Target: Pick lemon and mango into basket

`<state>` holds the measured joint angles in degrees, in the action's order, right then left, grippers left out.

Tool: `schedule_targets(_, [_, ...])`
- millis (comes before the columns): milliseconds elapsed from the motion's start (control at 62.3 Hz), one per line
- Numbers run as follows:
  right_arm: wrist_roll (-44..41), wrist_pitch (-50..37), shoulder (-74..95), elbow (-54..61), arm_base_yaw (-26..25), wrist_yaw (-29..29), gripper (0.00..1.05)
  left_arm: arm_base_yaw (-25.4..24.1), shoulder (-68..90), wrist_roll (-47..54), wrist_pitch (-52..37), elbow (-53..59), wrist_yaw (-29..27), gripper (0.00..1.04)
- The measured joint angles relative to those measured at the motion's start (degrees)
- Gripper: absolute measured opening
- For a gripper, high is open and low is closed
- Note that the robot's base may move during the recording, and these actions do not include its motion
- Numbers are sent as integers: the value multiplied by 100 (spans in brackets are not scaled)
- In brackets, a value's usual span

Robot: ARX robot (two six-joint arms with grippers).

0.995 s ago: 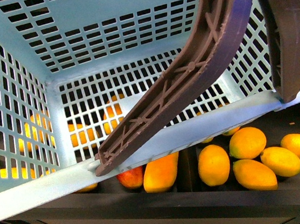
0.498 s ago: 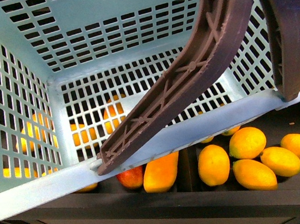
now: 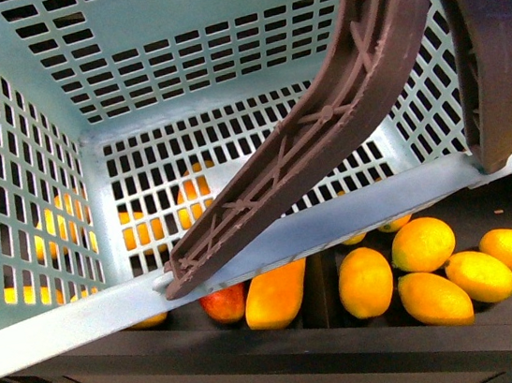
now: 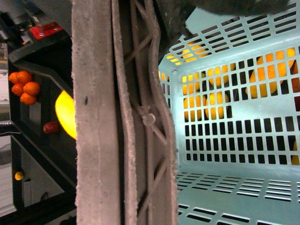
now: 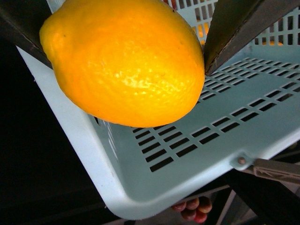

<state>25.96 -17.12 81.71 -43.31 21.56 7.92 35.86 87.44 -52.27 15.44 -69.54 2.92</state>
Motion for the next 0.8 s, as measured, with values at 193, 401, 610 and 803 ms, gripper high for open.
schedule_targets(193, [109, -22, -227, 24, -232, 186, 96, 0, 0, 2, 0, 2, -9, 15])
schedule_targets(401, [13, 234, -1508, 522, -1104, 131, 96, 4, 2, 15, 0, 0, -11, 15])
schedule_targets(610, [-1519, -1519, -2039, 1563, -1464, -157, 73, 22, 2, 26, 0, 0, 22, 15])
schedule_targets(803, [-2411, -1939, -2697, 2538, -1666, -328, 37, 0, 2, 17, 0, 0, -52, 15])
